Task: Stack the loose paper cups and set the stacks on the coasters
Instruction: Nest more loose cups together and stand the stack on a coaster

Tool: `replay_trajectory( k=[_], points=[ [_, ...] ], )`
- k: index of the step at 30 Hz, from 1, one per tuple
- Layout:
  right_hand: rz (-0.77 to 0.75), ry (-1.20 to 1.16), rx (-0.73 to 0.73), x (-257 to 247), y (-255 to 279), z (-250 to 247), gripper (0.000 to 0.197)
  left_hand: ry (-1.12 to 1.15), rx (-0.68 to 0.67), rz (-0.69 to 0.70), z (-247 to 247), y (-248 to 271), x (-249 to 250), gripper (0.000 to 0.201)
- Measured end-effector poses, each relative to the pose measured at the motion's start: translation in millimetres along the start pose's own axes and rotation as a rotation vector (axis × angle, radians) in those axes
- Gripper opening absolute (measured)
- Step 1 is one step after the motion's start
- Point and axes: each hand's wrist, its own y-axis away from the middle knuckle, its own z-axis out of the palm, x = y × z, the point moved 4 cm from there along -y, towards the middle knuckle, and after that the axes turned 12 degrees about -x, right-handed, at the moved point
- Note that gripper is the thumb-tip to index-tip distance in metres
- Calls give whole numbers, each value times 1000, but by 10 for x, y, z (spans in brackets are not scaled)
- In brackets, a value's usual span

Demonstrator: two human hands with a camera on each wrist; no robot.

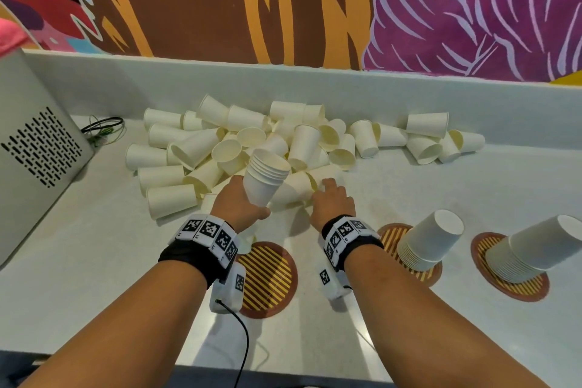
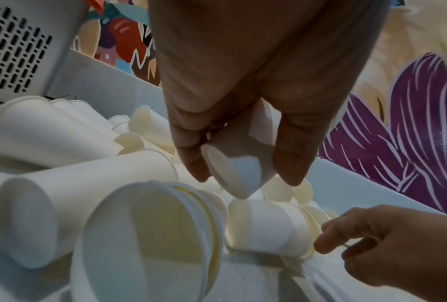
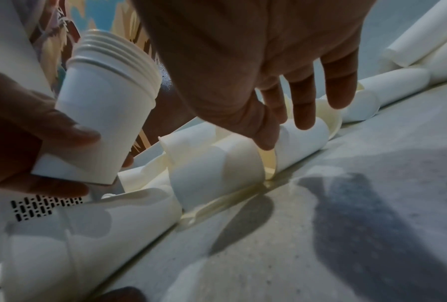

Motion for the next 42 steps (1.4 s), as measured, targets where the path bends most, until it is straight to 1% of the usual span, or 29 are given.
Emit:
replay_trajectory(
  k=[2, 4, 6, 8, 10, 13, 16, 18, 20, 22, 24, 26, 28, 30, 32, 33, 34, 37, 38, 39, 40, 41, 42],
  points=[
    [15, -24, 24, 42, -20, -11, 35, 14, -5, -12, 21, -56, -31, 70],
    [-10, -113, 39, 44, -45, -29, 39, 14, -13, -24, 39, -121, -67, 72],
    [-45, -216, 19, 10, -80, -38, 47, 23, -23, -35, 44, -156, -77, 74],
    [-65, -266, -22, -32, -117, -37, 52, 25, -25, -36, 39, -156, -55, 74],
    [-60, -272, -36, -71, -139, -40, 50, 16, -28, -35, 40, -141, -36, 72],
    [-22, -393, -71, -134, -147, -48, 45, 18, -21, -38, 57, -143, -55, 74],
    [-14, -403, -172, -229, -152, -8, 41, 32, -16, -39, 59, -135, -73, 76],
    [-49, -397, -190, -276, -136, -14, 31, 36, -8, -34, 43, -131, -76, 76],
    [-78, -467, -122, -294, -91, -129, 19, 48, 13, -36, 2, -118, -73, 73],
    [-80, -515, 1, -264, -29, -347, 19, 59, 39, -59, -51, -126, -82, 68],
    [-84, -486, 179, -209, 46, -643, 23, 72, 57, -78, -96, -128, -56, 64],
    [-88, -476, 376, -162, 133, -934, 21, 56, 57, -89, -119, -133, -15, 63],
    [-113, -499, 520, -154, 223, -1160, 18, 18, 38, -103, -111, -140, 19, 66],
    [-155, -507, 622, -188, 304, -1304, 16, -18, 10, -105, -79, -157, 45, 68],
    [-204, -495, 673, -239, 364, -1368, 17, -37, 0, -78, -45, -175, 85, 70],
    [-227, -477, 653, -272, 370, -1366, 18, -38, 3, -57, -31, -184, 113, 71],
    [-258, -451, 595, -312, 358, -1335, 19, -33, 9, -35, -20, -189, 145, 72],
    [-417, -454, 327, -451, 289, -1115, 24, -8, 36, -3, -17, -200, 204, 72],
    [-443, -498, 290, -449, 265, -1045, 26, -3, 38, -4, -16, -204, 207, 71],
    [-433, -549, 289, -409, 228, -994, 27, 3, 38, -11, -17, -208, 201, 71],
    [-392, -577, 302, -338, 170, -949, 28, 7, 33, -20, -14, -210, 192, 70],
    [-324, -563, 300, -253, 104, -899, 30, 10, 28, -28, -9, -211, 180, 69],
    [-235, -504, 263, -164, 43, -833, 31, 12, 25, -32, -1, -216, 167, 69]
  ],
)
